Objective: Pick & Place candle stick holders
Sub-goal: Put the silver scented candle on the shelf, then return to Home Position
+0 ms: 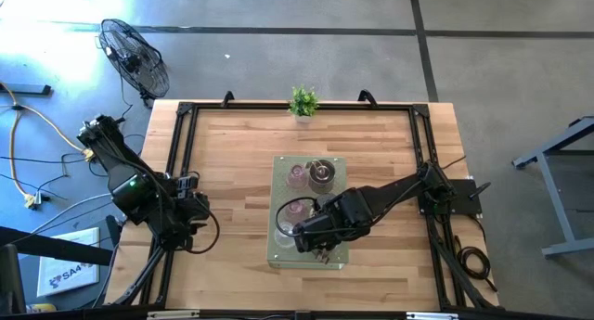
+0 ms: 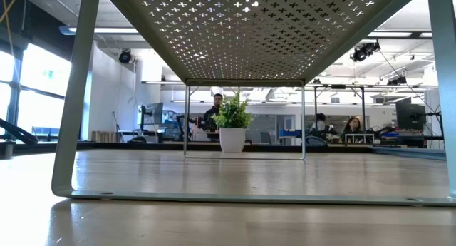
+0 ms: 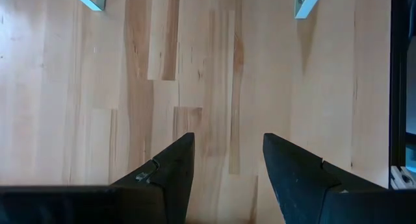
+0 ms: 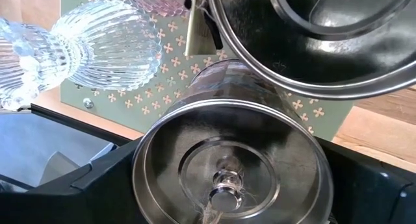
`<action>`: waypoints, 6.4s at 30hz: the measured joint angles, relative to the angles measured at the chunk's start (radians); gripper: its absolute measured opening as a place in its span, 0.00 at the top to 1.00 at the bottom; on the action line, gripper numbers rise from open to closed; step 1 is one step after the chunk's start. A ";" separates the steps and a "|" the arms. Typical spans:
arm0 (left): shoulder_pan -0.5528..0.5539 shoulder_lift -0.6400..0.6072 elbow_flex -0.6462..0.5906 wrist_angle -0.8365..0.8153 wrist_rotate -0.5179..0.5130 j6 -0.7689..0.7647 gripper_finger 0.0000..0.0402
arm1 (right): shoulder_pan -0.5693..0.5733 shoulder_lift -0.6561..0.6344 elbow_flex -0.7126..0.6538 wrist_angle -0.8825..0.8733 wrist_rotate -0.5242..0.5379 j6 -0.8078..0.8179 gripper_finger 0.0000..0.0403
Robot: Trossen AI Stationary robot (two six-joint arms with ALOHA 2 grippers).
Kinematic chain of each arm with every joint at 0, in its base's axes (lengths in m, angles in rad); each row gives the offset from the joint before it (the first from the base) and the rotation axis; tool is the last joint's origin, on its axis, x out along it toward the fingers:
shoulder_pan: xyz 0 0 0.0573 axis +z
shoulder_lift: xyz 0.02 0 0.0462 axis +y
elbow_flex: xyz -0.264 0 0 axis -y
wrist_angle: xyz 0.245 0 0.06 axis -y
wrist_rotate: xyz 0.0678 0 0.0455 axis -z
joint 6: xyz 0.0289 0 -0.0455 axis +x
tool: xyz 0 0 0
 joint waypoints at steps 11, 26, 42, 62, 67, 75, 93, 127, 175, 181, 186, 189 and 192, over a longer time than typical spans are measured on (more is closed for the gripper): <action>0.000 0.000 0.000 0.000 0.000 0.000 0.56 | -0.001 0.000 0.000 0.000 -0.016 -0.001 0.03; 0.000 0.000 0.000 0.000 0.000 0.000 0.56 | -0.003 0.000 0.000 -0.025 -0.032 0.005 0.03; 0.000 0.000 0.000 0.000 0.000 0.000 0.56 | -0.020 0.000 0.000 -0.019 -0.046 -0.018 0.01; 0.000 0.000 0.000 0.000 0.000 0.000 0.56 | -0.023 0.000 0.000 0.000 -0.054 -0.018 0.01; 0.000 0.000 0.000 0.000 0.000 0.000 0.56 | -0.023 0.000 0.000 -0.001 -0.052 -0.017 0.01; 0.000 0.000 0.000 0.000 0.000 0.000 0.56 | -0.020 -0.007 0.000 0.002 -0.043 -0.012 0.01; 0.000 0.000 0.000 0.004 -0.001 0.000 0.56 | 0.016 -0.089 0.000 -0.019 0.088 0.032 0.01; 0.000 0.000 0.000 0.020 -0.039 0.001 0.56 | 0.349 -0.345 0.000 -0.040 1.052 -0.620 0.01; 0.000 -0.037 0.307 0.049 -0.725 0.419 0.99 | 0.374 -0.465 0.000 -0.036 1.091 -1.090 0.60; 0.000 -0.182 0.303 0.006 -0.787 0.365 1.00 | 0.461 -0.553 0.000 -0.046 1.124 -1.202 0.97; 0.000 -0.334 0.227 0.005 -0.788 0.303 1.00 | 0.529 -0.623 0.000 -0.046 1.129 -1.256 0.94; 0.000 -0.424 0.149 0.006 -0.800 0.264 1.00 | 0.567 -0.672 0.000 -0.046 1.128 -1.302 0.99; 0.000 -0.508 0.043 0.020 -0.805 0.242 1.00 | 0.597 -0.731 -0.016 -0.044 1.132 -1.317 0.98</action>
